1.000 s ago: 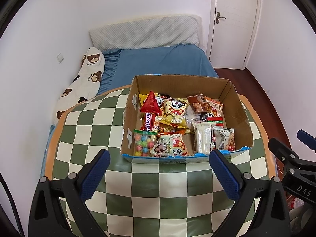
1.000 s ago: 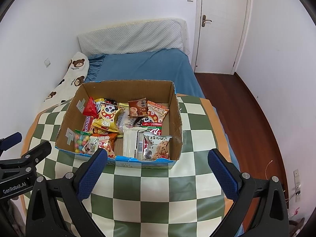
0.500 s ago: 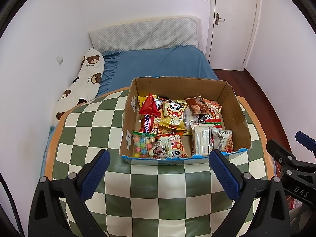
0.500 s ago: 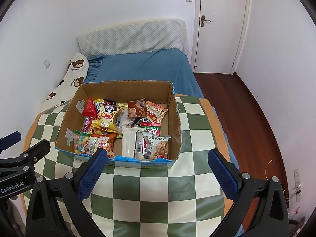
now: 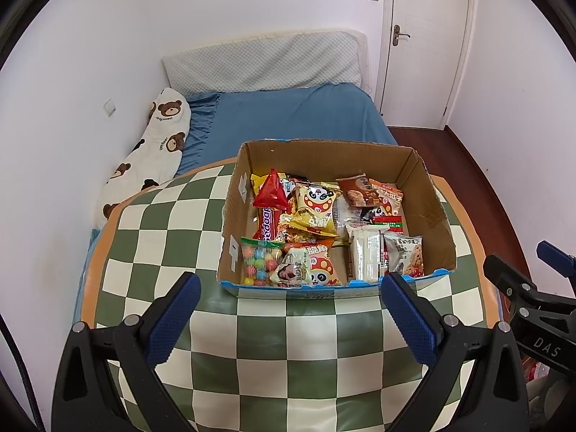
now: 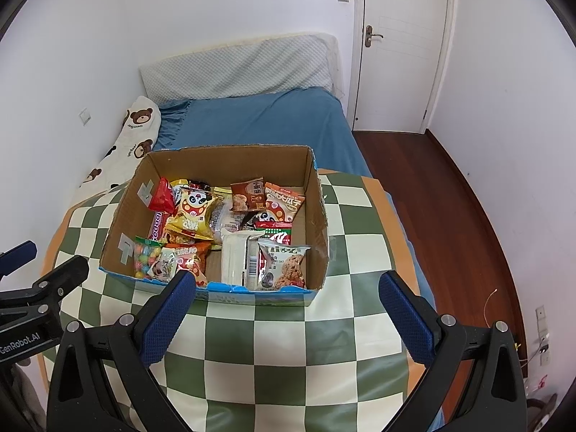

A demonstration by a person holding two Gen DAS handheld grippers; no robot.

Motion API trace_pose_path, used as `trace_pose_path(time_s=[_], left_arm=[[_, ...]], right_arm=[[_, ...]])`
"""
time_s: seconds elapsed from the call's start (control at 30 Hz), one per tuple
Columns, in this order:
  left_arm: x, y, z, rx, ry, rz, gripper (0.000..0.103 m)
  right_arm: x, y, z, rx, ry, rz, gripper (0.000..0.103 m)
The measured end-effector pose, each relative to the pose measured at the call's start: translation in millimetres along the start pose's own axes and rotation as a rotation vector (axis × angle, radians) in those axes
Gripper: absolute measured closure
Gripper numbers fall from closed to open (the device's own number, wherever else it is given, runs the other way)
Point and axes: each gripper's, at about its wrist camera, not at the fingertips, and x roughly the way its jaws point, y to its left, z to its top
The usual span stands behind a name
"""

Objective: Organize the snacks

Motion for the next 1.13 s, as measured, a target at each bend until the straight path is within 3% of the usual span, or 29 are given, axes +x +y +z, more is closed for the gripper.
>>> trace_pose_path(time_s=[1.13], left_arm=[[-0.2,-4.9,-0.7,-0.002,0.009,-0.003,0.000]], right_arm=[[-7.9,-5.3,0.6,0.022,-0.005,0.002,0.000]])
